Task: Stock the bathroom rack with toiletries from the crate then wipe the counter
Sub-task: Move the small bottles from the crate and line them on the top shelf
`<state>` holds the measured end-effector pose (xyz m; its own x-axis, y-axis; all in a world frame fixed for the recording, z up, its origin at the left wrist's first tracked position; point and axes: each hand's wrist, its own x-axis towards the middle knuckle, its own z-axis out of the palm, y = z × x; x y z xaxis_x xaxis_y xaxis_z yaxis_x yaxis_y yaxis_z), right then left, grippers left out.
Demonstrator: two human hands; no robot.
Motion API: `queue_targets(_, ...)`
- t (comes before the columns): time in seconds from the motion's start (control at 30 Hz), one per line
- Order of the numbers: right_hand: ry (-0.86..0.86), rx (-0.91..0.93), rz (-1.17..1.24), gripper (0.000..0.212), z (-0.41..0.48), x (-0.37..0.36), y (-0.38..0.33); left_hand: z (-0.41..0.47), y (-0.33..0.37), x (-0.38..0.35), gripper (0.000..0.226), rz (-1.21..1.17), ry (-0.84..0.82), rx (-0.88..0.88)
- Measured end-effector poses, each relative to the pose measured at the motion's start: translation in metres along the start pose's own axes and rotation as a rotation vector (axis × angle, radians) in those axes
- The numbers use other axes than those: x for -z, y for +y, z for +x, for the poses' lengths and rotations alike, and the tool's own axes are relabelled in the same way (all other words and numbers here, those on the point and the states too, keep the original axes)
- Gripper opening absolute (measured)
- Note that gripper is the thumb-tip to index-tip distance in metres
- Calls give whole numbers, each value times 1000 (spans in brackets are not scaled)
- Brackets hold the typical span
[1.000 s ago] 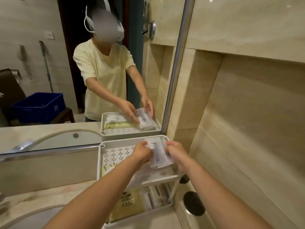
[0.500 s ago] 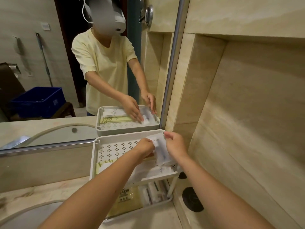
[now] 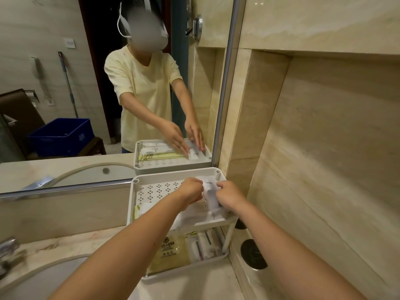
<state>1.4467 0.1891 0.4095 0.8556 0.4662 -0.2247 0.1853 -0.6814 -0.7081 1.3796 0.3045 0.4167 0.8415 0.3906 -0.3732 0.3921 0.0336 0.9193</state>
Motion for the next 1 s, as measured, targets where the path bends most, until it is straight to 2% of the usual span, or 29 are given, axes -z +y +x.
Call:
queue_targets(0.13, 84, 66, 112, 54, -7, -2, -3, -5, -7, 6, 27, -38, 29, -26)
queue_targets(0.23, 138, 142, 207, 46, -15, -11, -6, -13, -14, 12, 42, -66, 89, -97)
queue_targets(0.3, 147, 191, 255, 43, -23, -20, -10, -25, -18, 18, 43, -79, 148, -158)
queue_targets(0.43, 194, 291, 222, 40, -40, -38, -23, -53, -31, 37, 36, -111, 251, -254)
queue_targets(0.73, 36, 401, 373, 39, -94, -102, -78, -140, -71, 113, 37, -113, 469, -287)
queue_targets(1.0, -154, 534, 325, 39, -177, -187, -123, -252, -131, 179, 38, -150, 685, -233)
